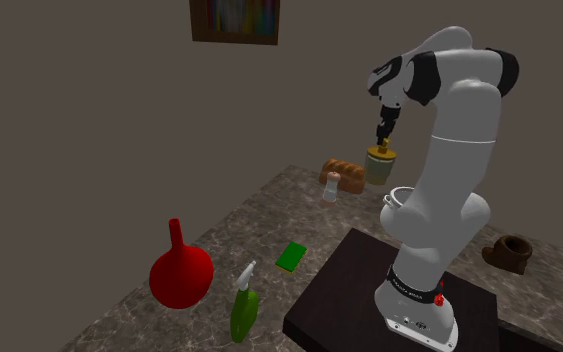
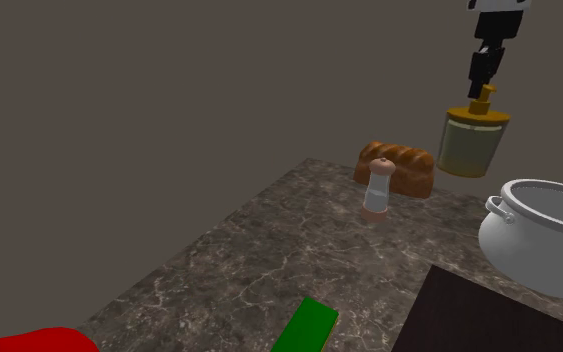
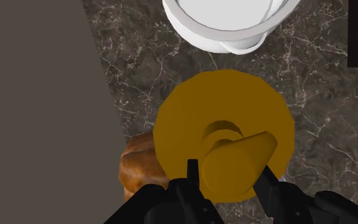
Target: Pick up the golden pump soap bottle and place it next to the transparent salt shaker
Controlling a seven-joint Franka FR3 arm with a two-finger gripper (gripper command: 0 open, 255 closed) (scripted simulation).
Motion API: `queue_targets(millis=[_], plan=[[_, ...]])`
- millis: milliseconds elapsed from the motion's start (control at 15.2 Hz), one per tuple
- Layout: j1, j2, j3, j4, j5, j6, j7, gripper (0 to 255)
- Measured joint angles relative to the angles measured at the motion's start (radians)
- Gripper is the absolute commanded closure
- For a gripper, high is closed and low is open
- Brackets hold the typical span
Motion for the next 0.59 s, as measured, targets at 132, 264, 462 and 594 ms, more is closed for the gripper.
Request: queue_targets(millis=[132, 264, 462, 594], plan=[[0.0, 0.003, 0.001, -0.022, 0.002, 0.024, -0.001, 255], [-0.001, 0.009, 0.001, -0.041, 0.007, 0.049, -0.006, 255], [-0.004, 0.023, 0.004, -0.063, 0.017, 0.082, -0.012, 255], [-0.005, 0.036, 0.007, -0.077, 0.026, 0.107, -0.015, 255]])
